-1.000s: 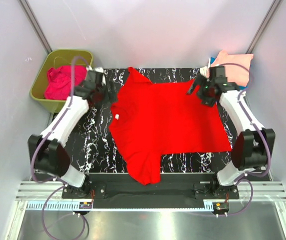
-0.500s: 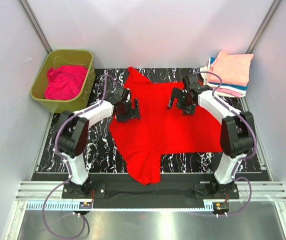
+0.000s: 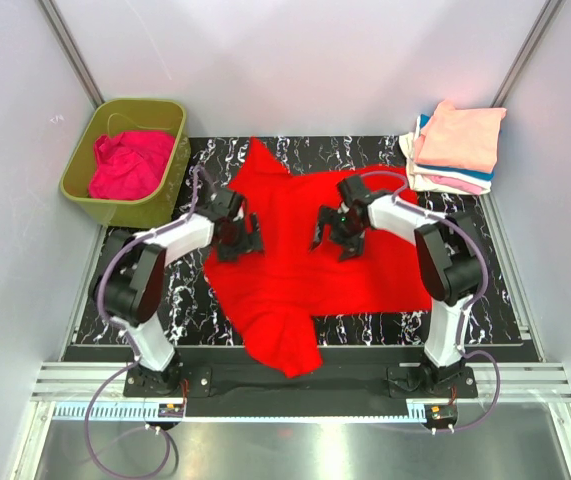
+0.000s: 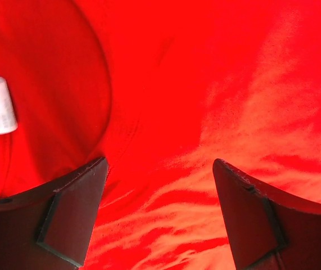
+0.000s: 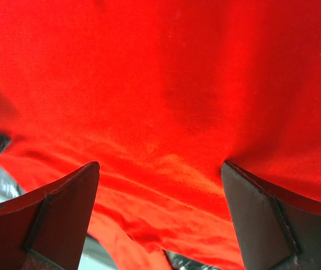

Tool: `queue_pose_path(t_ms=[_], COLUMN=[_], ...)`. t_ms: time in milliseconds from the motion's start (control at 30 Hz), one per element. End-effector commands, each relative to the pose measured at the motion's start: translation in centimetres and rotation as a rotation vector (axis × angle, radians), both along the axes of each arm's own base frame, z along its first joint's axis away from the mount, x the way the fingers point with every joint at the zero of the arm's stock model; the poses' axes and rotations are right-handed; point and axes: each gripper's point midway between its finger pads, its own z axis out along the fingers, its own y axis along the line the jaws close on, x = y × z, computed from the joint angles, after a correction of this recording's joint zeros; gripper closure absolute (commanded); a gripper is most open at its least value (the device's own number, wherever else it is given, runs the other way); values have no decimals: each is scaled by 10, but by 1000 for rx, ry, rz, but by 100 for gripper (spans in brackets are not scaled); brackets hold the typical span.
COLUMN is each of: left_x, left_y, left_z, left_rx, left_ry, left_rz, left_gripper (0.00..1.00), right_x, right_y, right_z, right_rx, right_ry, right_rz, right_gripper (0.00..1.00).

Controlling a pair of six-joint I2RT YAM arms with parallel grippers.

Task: Fold and stack the t-shirts
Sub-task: Flatten the tshirt out

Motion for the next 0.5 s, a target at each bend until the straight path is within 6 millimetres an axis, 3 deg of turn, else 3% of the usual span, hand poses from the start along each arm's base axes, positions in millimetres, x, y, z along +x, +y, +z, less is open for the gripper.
queue_pose_path(t_ms=[0,133,233,267,367,400,433,467], left_x=[-49,-70,-81,-82,-80,-78,-76,-75], left_y=[51,78,86,88,89,89,90,91], left_z=[-4,16,27,32,50,57,63,74], left_rx=[142,224,250,251,229,222,220,217], left_ry=[117,111,96,76,-7,-36,-63,-100], left_rz=[59,65,47,46,42,42,42,45], left_gripper=[16,14,12,12,12,12,12,12], right_x=[-47,-87,-93,-82,-56,-31,-23,-12], right_y=[28,54,56,63,58,70,70,77], right_z=[-1,13,34,54,72,99,105,93], right_rx=[62,82,29,27,-64,-43,-72,-102], right_ry=[91,123,86,22,-74,-158,-168,-158], right_rz=[29,95,127,149,166,167,177,214], right_gripper=[3,3,3,3,3,2,2,3])
